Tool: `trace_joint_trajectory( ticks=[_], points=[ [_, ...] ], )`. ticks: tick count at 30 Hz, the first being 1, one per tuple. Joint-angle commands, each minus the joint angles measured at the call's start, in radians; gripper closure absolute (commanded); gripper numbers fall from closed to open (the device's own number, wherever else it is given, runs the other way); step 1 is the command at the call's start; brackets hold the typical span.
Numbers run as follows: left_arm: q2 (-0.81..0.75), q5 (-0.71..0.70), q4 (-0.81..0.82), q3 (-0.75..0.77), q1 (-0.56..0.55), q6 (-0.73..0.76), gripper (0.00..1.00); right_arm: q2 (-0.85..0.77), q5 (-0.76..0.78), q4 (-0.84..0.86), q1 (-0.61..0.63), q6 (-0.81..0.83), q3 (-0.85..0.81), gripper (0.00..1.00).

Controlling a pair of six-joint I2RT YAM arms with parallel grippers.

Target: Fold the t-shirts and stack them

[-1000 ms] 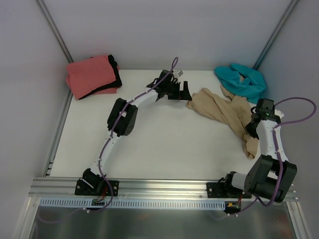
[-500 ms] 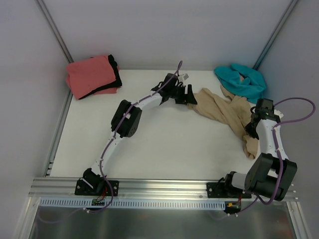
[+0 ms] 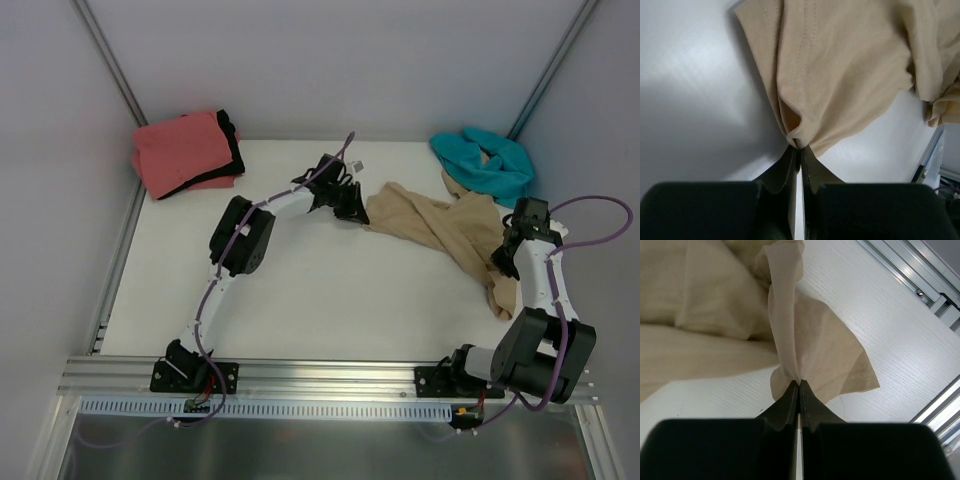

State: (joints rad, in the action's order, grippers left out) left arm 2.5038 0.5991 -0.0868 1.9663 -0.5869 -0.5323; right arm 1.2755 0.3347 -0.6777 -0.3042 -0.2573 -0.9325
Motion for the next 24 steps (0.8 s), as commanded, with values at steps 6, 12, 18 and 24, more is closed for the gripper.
trace_joint_trajectory(
  ticks=[6, 12, 18, 24],
  points=[
    [-0.572, -0.156, -0.212, -0.45, 0.208, 0.189, 1.0, 0.01, -0.026, 0.024, -0.007, -0.031, -0.06, 0.99],
    [-0.819, -0.162, -0.252, -0.763, 0.213, 0.187, 1.0, 0.061, -0.048, 0.029, -0.007, -0.039, -0.114, 0.99],
    [-0.944, -0.151, -0.342, -0.92, 0.18, 0.198, 1.0, 0.082, -0.063, 0.027, -0.007, -0.042, -0.144, 0.99],
    [-1.007, -0.2, -0.422, -0.958, 0.18, 0.226, 1.0, 0.07, -0.066, 0.015, -0.007, -0.04, -0.149, 0.99]
  ],
)
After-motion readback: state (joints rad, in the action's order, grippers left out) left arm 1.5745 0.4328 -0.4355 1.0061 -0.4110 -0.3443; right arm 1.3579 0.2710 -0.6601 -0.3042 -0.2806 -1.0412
